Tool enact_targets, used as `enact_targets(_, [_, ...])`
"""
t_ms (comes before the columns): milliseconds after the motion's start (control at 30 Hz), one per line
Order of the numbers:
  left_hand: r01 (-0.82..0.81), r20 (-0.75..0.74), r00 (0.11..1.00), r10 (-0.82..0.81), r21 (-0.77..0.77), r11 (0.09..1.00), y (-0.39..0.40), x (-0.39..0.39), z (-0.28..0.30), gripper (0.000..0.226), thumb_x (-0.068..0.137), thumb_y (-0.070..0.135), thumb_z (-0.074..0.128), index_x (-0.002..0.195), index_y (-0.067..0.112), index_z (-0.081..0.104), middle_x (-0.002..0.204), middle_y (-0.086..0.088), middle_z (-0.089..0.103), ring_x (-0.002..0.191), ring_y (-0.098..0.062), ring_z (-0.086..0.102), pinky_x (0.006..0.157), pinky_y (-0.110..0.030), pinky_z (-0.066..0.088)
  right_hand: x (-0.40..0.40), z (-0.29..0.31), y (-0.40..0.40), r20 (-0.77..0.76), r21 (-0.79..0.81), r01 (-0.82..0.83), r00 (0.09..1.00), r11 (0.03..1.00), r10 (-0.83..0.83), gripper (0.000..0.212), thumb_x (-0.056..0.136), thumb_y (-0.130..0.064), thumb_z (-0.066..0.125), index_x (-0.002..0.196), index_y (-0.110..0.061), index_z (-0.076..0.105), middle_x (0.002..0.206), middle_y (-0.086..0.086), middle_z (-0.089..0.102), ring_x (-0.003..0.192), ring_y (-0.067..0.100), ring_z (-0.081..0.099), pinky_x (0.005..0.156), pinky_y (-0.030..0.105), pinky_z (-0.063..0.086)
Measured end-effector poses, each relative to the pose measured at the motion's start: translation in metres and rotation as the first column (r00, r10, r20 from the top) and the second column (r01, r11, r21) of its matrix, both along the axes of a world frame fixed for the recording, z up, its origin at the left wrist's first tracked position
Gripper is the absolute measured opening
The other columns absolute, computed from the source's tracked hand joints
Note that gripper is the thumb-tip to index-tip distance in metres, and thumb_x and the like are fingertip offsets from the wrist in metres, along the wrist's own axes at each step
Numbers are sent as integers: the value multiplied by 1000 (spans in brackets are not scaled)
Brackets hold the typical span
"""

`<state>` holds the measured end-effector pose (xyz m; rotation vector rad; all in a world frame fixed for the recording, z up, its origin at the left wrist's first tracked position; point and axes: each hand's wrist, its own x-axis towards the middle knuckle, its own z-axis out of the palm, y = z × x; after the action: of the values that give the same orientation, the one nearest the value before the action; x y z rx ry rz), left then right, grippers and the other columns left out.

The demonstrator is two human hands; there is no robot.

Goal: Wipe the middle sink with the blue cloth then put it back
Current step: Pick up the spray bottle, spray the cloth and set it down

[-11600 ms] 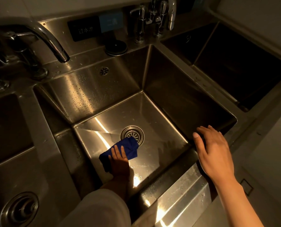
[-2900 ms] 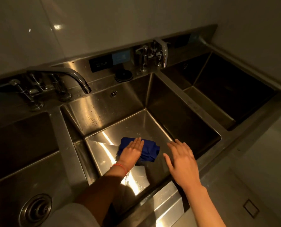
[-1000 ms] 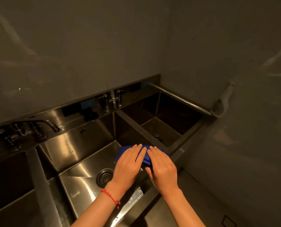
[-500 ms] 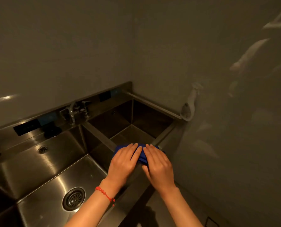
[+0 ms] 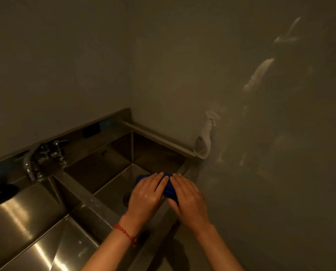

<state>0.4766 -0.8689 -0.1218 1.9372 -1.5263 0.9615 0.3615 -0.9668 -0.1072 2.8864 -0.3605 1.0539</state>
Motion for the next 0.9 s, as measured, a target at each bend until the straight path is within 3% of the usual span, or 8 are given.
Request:
enact_targets(67, [0, -9, 1000, 0, -3, 1000, -16, 14, 1, 32, 74, 10, 53, 94, 2, 77, 97, -16, 75, 83, -27, 75, 71, -34, 60, 13, 1, -17, 11, -1, -6, 1000, 1000, 6, 60, 56, -26, 87, 108, -4, 66, 111, 11, 68, 103, 22, 64, 84, 39, 54])
enact_targets(133, [-9, -14, 1000, 9, -12, 1000, -31, 27, 4, 25, 68, 5, 72, 92, 1, 77, 96, -16, 76, 81, -27, 75, 70, -35, 60, 25, 0, -34, 36, 2, -32, 999, 999, 32, 56, 63, -30, 84, 109, -4, 66, 113, 11, 67, 104, 22, 64, 87, 40, 53])
enact_targets(233, [-26, -89, 996, 29, 42, 999, -50, 44, 11, 52, 40, 0, 94, 89, -1, 78, 92, -17, 76, 78, -28, 75, 66, -36, 61, 43, -2, -59, 73, 15, -52, 996, 999, 51, 51, 72, -34, 76, 111, -3, 65, 114, 12, 66, 106, 24, 63, 89, 42, 51])
enact_targets(333, [-34, -96, 995, 40, 68, 997, -65, 61, 11, 56, 35, 0, 96, 89, -2, 77, 91, -18, 76, 77, -29, 75, 66, -37, 60, 56, -2, -80, 93, 48, -34, 995, 998, 29, 44, 84, -37, 59, 112, -5, 64, 115, 11, 66, 107, 22, 62, 92, 40, 47])
enact_targets(633, [-49, -131, 990, 61, 96, 994, -131, 89, 4, 55, 35, 0, 96, 87, -2, 78, 90, -19, 75, 75, -29, 75, 64, -35, 60, 77, 6, -153, 134, 139, 15, 990, 990, -33, 56, 97, -42, 26, 109, -4, 65, 112, 12, 67, 102, 23, 64, 88, 37, 50])
enact_targets(767, [-101, -120, 987, 110, 81, 992, -166, 94, 3, 49, 41, -2, 93, 88, -2, 78, 90, -19, 75, 75, -30, 75, 64, -36, 60, 84, 4, -194, 179, 128, -16, 984, 992, -7, 52, 98, -38, 29, 107, -2, 66, 109, 13, 68, 101, 24, 65, 87, 37, 52])
enact_targets(833, [-131, -82, 987, 135, 57, 990, -184, 94, 2, 27, 62, 2, 79, 88, -2, 78, 90, -19, 75, 75, -30, 75, 65, -36, 60, 85, 5, -217, 203, 90, -26, 979, 996, 8, 43, 93, -32, 40, 105, 0, 66, 106, 14, 68, 98, 25, 66, 85, 38, 52])
enact_targets(900, [-150, -83, 985, 153, 39, 988, -201, 93, 5, 29, 73, 10, 55, 89, -1, 78, 90, -18, 75, 75, -30, 75, 65, -35, 59, 87, 9, -239, 230, 54, -13, 973, 998, 1, 41, 90, -30, 43, 103, 1, 67, 103, 16, 69, 95, 26, 67, 83, 39, 53])
